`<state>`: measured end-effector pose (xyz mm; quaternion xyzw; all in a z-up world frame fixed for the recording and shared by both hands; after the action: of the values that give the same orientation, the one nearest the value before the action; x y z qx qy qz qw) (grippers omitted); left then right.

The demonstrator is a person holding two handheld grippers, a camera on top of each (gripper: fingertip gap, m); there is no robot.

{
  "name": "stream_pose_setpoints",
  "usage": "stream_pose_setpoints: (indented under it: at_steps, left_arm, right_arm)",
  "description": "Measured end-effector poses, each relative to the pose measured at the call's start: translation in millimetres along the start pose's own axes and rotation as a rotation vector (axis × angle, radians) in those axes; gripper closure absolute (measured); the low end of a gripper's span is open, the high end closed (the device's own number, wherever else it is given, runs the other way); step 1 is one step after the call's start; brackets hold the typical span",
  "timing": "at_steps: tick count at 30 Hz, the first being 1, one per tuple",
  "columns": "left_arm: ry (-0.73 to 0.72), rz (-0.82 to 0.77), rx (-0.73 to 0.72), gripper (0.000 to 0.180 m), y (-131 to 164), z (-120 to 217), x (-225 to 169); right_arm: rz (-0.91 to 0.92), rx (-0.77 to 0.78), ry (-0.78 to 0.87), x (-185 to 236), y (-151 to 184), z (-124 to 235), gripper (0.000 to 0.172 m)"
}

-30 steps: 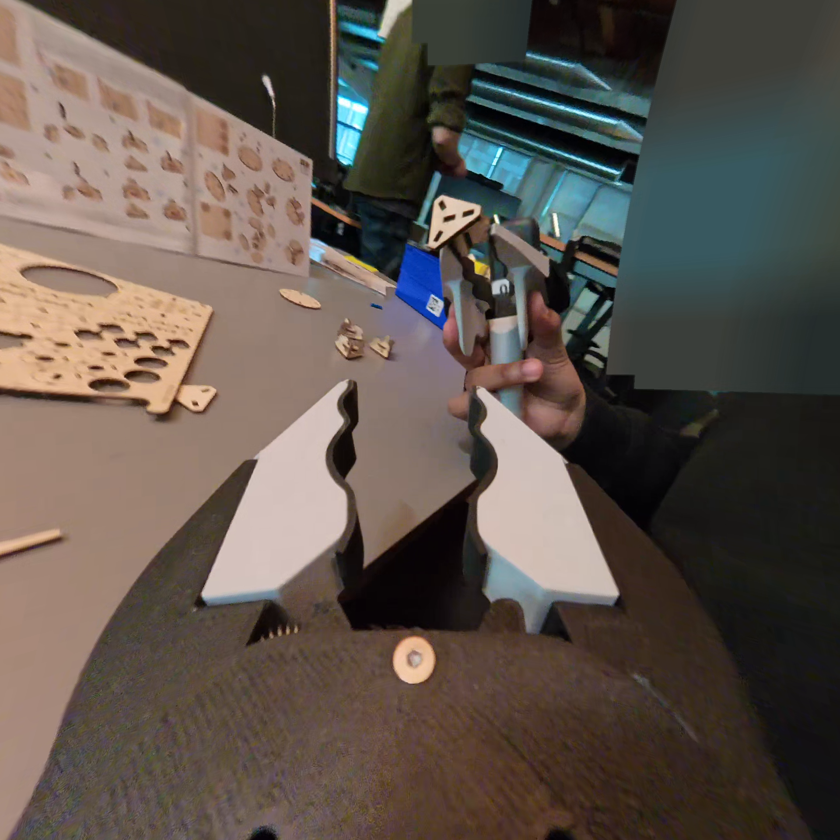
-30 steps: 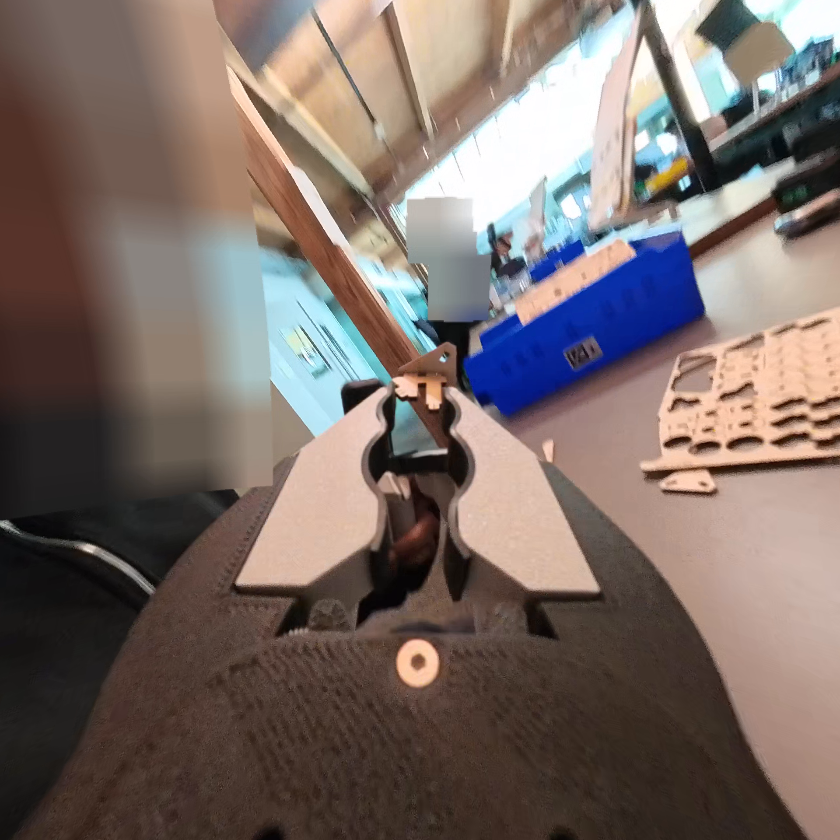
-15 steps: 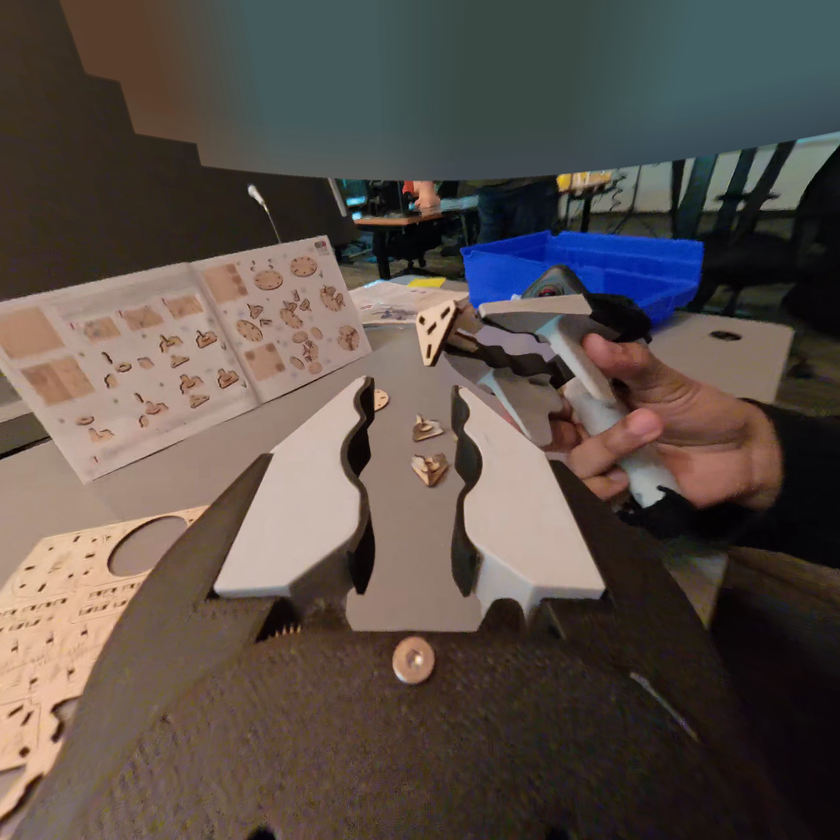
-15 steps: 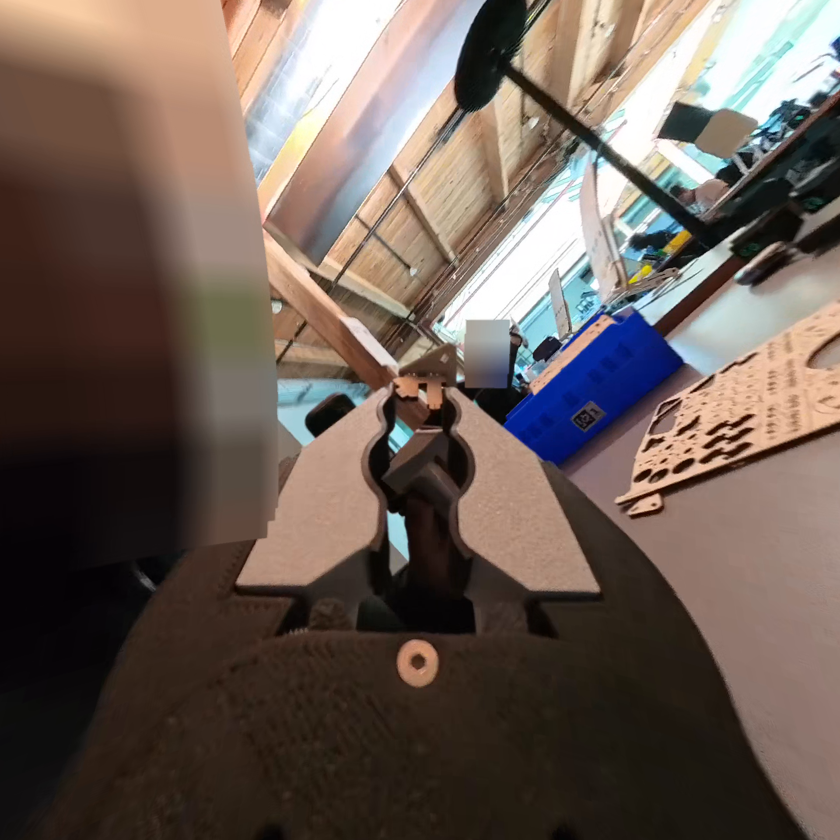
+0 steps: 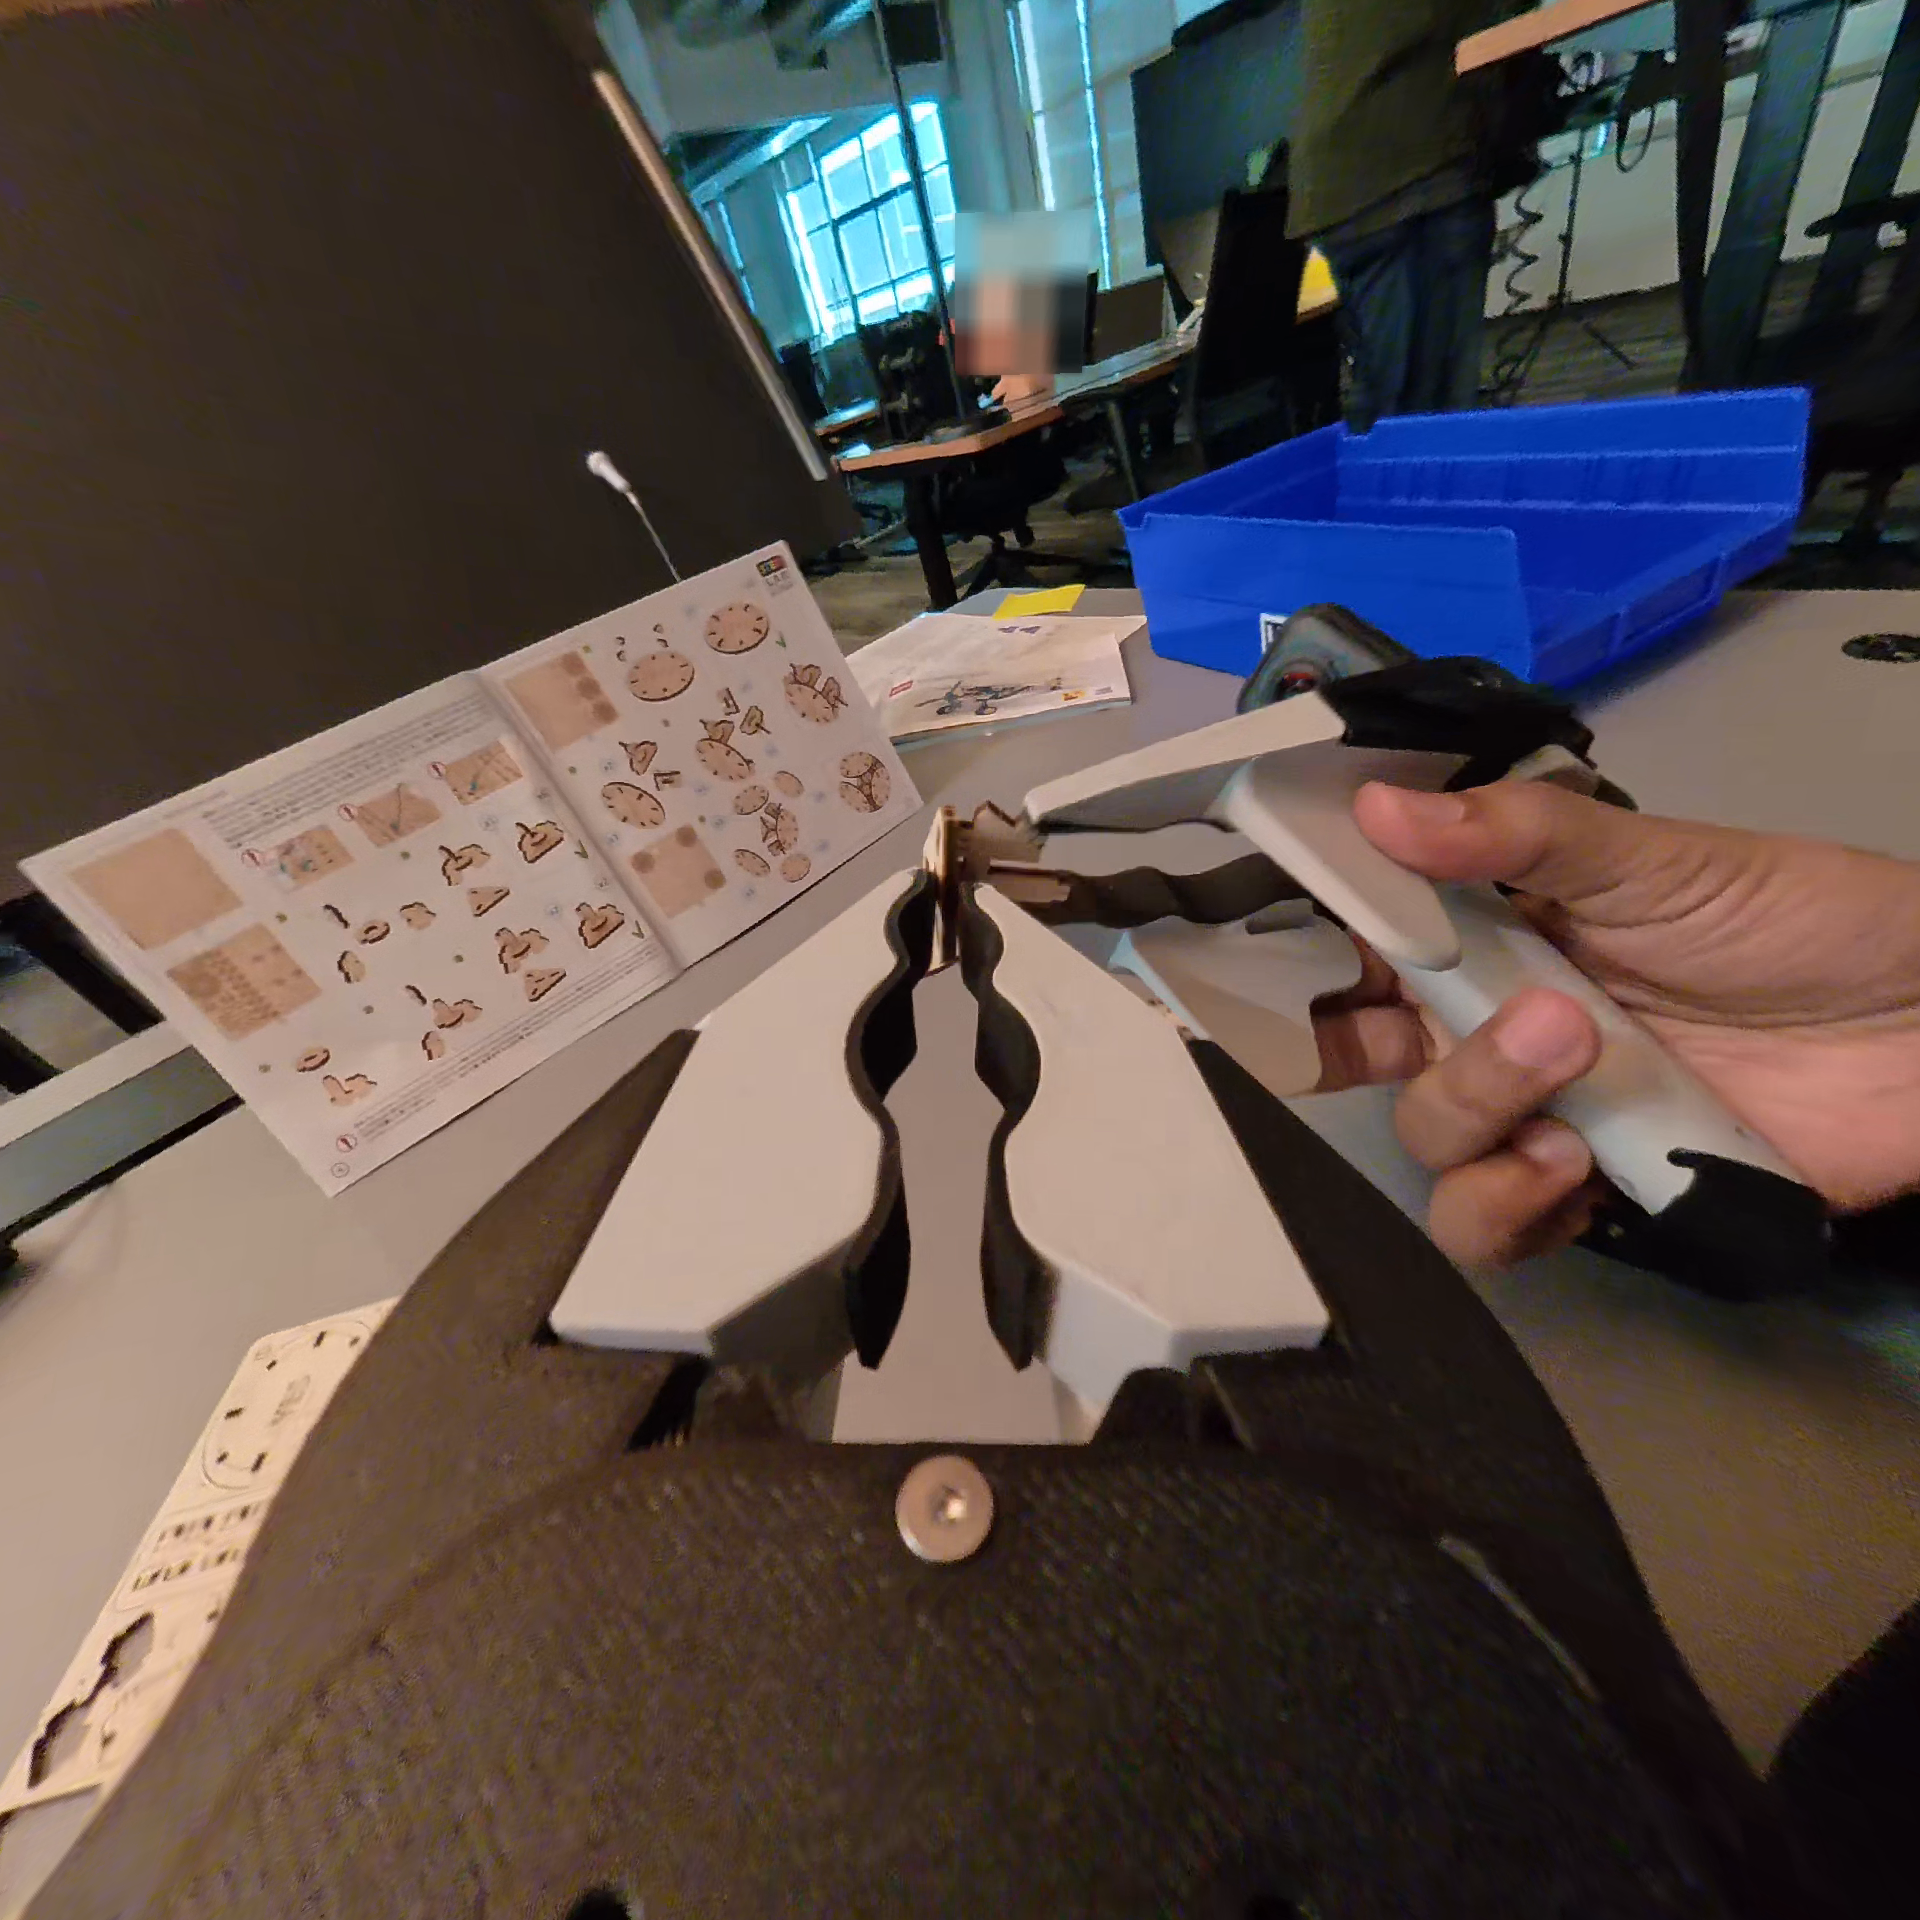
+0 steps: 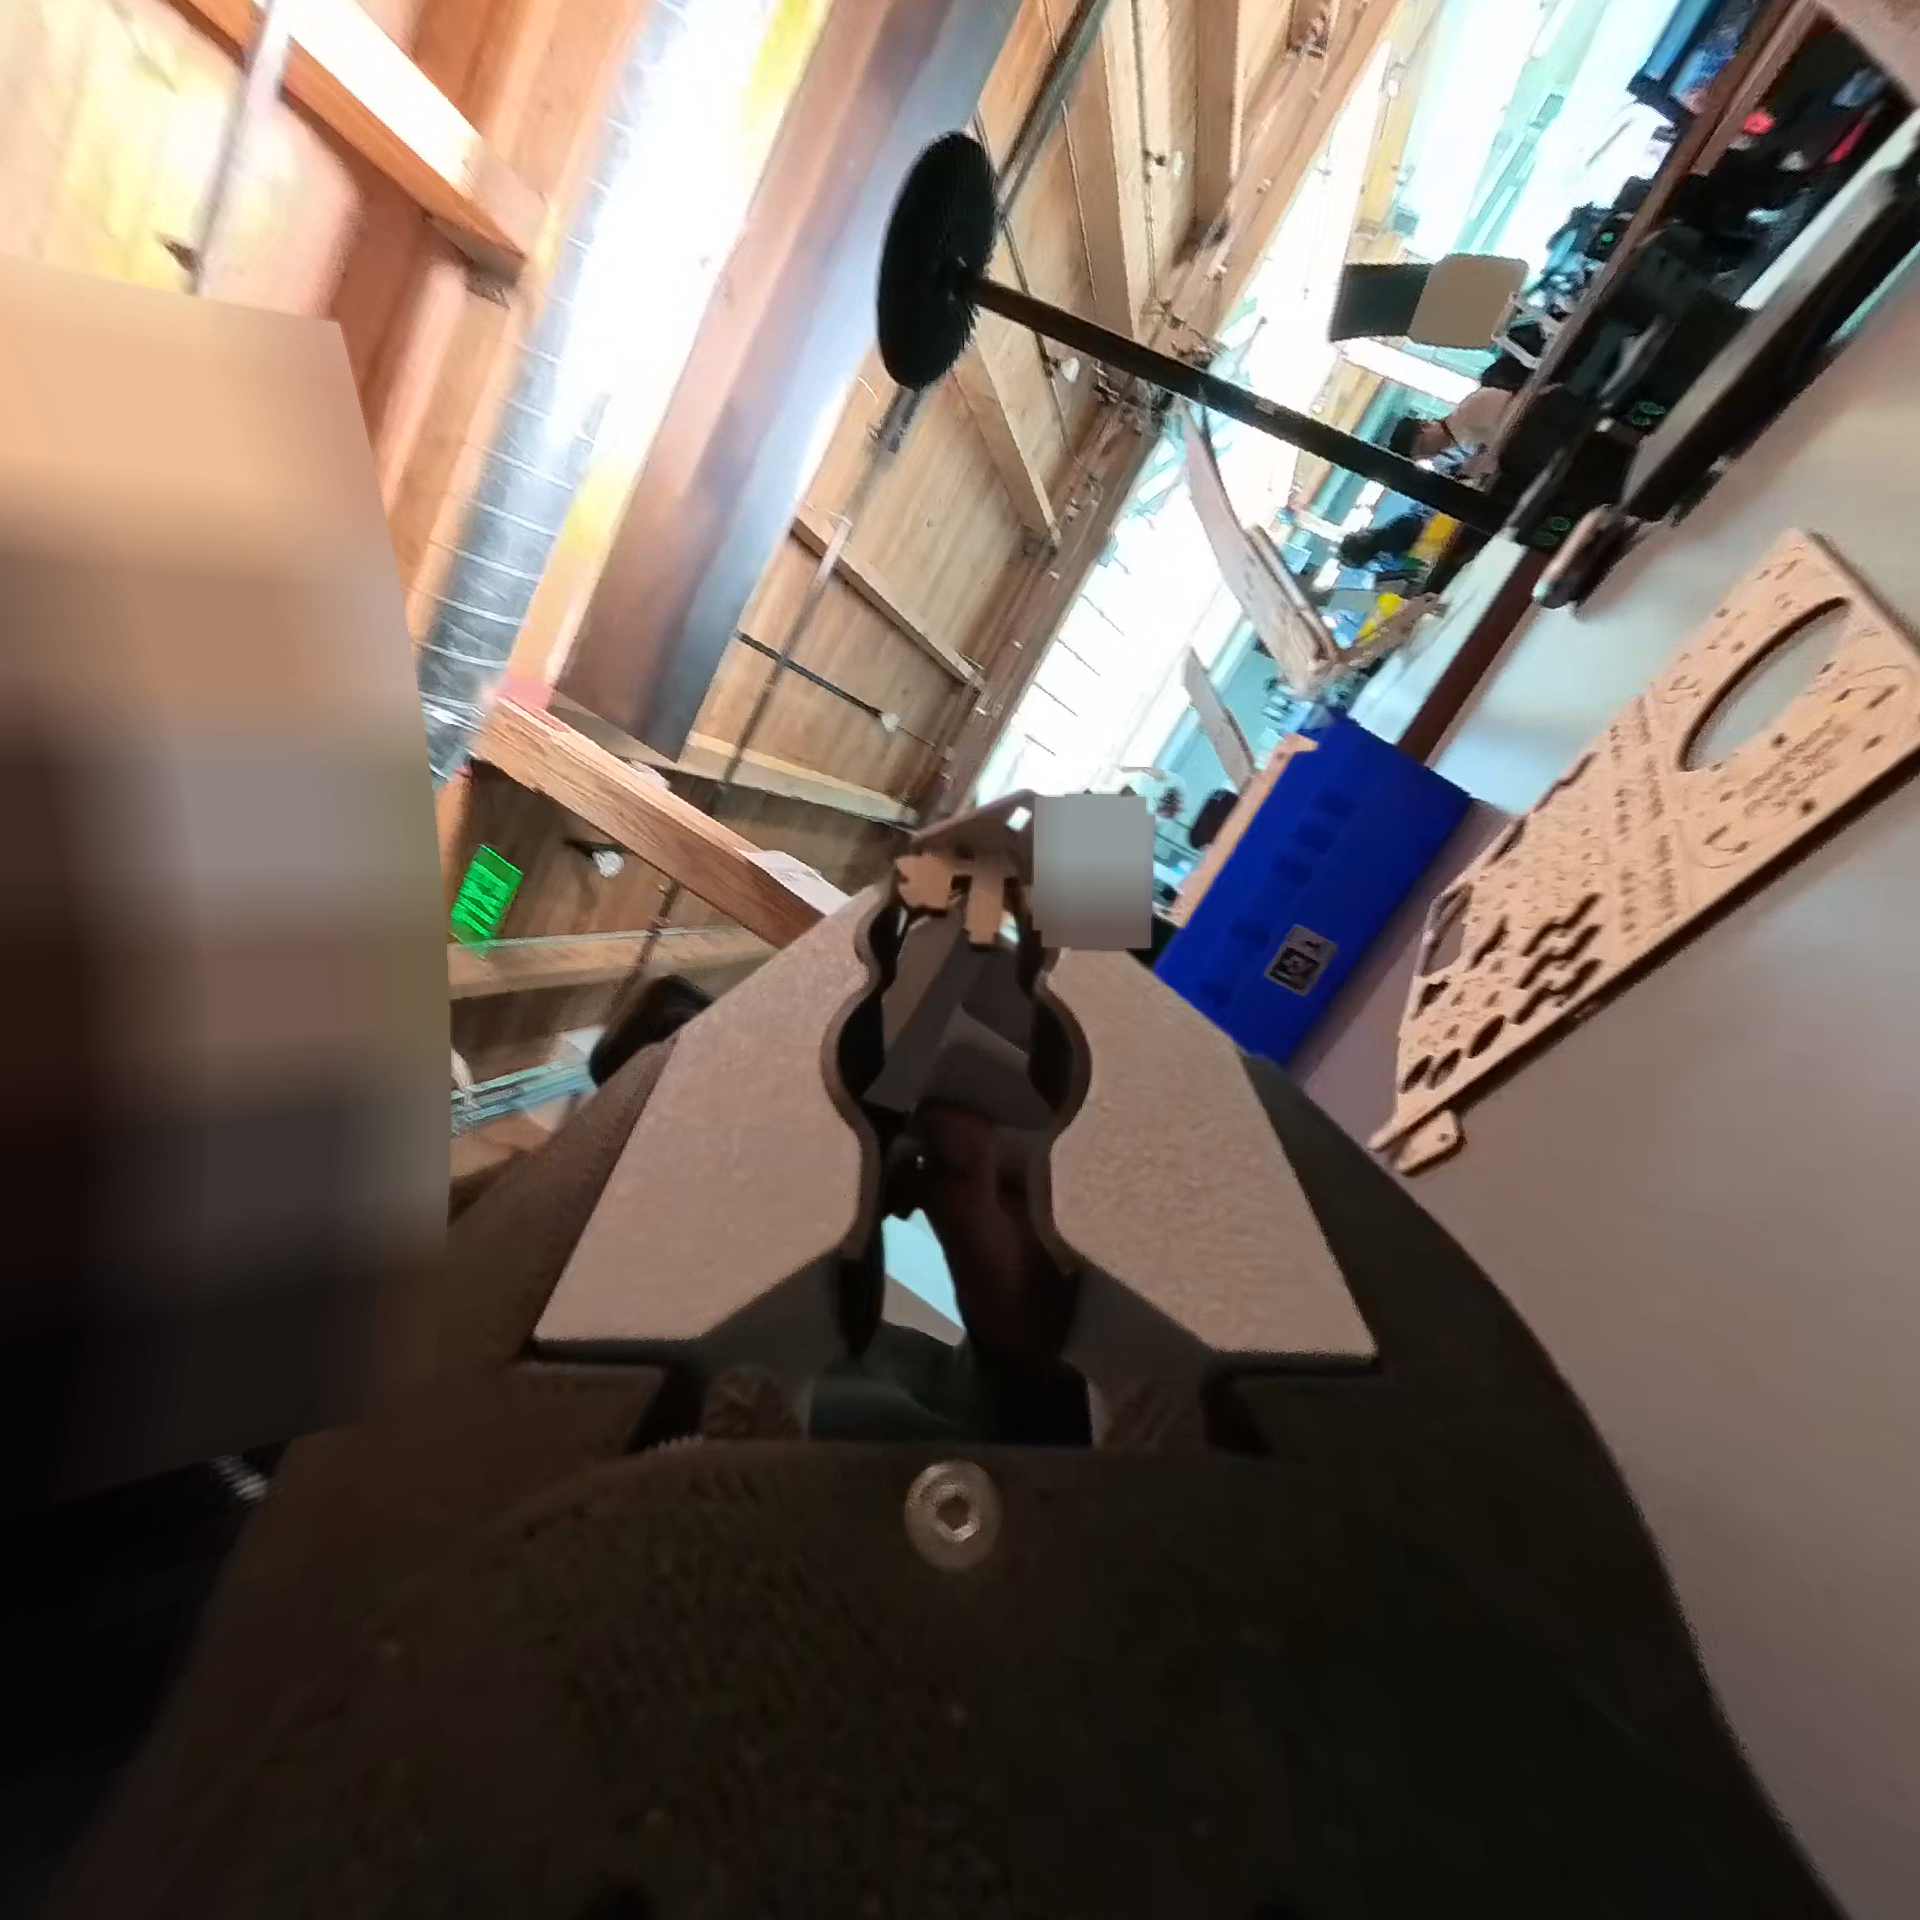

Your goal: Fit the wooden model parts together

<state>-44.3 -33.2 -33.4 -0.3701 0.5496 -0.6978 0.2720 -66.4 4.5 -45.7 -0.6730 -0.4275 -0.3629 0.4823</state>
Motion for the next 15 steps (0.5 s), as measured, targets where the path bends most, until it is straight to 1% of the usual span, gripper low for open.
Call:
stream_pose_setpoints:
  at_steps: [1, 2, 4, 5, 6, 8, 10, 11, 12, 13, 15]
  left_arm:
    - [-0.006, 0.022, -0.008, 0.179, 1, 1, 3]
    - [-0.008, 0.049, -0.015, 0.179, 2, 3, 6]
    - [0.003, 0.125, -0.037, 0.179, 6, 5, 12]
    - [0.018, 0.178, -0.048, 0.179, 9, 6, 14]
    - [0.051, 0.236, -0.053, 0.179, 14, 5, 15]
    - [0.111, 0.336, -0.057, 0.179, 25, 4, 14]
    - [0.132, 0.4, -0.059, 0.179, 35, 4, 14]
    - [0.149, 0.422, -0.058, 0.179, 39, 4, 12]
    - [0.164, 0.436, -0.055, 0.179, 42, 3, 9]
    - [0.176, 0.439, -0.05, 0.179, 43, 2, 6]
    - [0.184, 0.427, -0.036, 0.179, 45, 1, 3]
  right_arm:
    - [0.043, -0.007, 0.042, -1, -3, 0, 0.142]
    - [0.101, -0.03, 0.082, -2, -7, 0, 0.131]
    - [0.259, -0.088, 0.139, 2, -14, 4, 0.123]
    - [0.368, -0.11, 0.165, 6, -16, 5, 0.12]
    - [0.511, -0.124, 0.205, 8, -15, 6, 0.121]
    - [0.859, -0.144, 0.333, 7, -9, 7, 0.124]
    - [1.182, -0.163, 0.453, 7, 1, 7, 0.131]
    - [1.306, -0.173, 0.488, 8, 6, 6, 0.136]
    - [1.398, -0.168, 0.511, 7, 13, 4, 0.141]
    - [1.45, -0.153, 0.534, 4, 18, 3, 0.147]
    - [1.459, -0.11, 0.559, -6, 25, 0, 0.149]
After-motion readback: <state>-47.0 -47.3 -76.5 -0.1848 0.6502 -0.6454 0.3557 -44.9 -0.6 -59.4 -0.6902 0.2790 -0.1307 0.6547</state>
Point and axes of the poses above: each gripper's, where its closed fingertips meet, z back along the fingers, y out of its underside, x = y × z across the jaws, the point moved 3 cm from there along z, back along the fingers, and after that the axes turned 11 degrees about y, right-handed, at the moved point
